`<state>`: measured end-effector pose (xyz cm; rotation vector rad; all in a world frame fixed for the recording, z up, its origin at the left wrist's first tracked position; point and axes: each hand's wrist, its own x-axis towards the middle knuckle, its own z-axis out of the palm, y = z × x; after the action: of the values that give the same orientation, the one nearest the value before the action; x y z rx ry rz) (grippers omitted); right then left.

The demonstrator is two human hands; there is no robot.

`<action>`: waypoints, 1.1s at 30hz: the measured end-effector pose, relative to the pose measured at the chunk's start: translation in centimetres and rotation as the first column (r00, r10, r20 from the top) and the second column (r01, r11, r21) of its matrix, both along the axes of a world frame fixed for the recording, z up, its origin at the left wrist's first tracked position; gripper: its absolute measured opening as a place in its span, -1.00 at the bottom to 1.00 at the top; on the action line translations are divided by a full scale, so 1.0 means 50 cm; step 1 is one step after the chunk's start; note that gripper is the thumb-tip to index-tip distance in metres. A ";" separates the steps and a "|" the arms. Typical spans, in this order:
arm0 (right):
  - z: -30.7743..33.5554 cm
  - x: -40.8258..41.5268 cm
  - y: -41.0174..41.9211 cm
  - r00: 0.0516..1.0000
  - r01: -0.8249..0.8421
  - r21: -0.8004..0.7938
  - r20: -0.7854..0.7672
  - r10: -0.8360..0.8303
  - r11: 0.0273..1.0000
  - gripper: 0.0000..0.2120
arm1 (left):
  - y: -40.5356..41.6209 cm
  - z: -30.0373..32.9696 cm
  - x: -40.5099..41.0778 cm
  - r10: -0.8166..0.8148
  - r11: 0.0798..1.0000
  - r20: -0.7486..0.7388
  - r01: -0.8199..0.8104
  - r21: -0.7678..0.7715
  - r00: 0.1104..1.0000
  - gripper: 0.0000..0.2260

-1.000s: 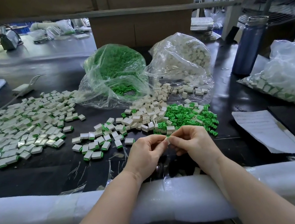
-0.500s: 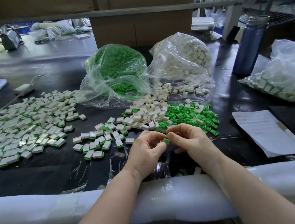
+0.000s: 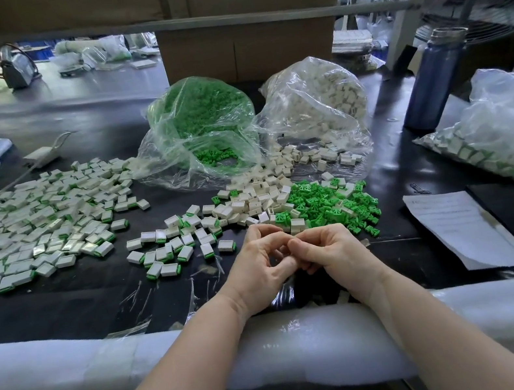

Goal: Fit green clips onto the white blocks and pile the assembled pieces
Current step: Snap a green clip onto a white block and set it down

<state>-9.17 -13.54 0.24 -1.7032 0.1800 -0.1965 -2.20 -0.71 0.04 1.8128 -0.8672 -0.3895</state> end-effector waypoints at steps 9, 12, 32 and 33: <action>-0.004 -0.001 -0.001 1.000 0.006 0.030 0.008 -0.006 1.000 -0.83 | -0.002 -0.004 0.000 -0.031 0.999 0.013 0.031 0.024 0.999 -0.85; -0.005 0.000 -0.002 1.000 0.011 0.028 0.007 -0.012 1.000 -0.83 | -0.002 -0.008 0.001 -0.032 0.999 0.028 0.031 0.023 0.999 -0.82; -0.007 0.001 -0.004 0.999 0.033 0.024 -0.010 -0.032 0.999 -0.85 | 0.001 -0.005 0.001 -0.059 0.996 0.048 0.055 0.069 0.997 -0.87; -0.007 0.001 -0.004 0.999 0.034 0.028 -0.009 -0.034 0.999 -0.84 | 0.001 -0.005 0.001 -0.058 0.996 0.047 0.055 0.069 0.997 -0.88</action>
<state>-9.14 -13.72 -0.11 -1.6743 0.2173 -0.2112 -2.17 -0.68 -0.20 1.8696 -0.9508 -0.4167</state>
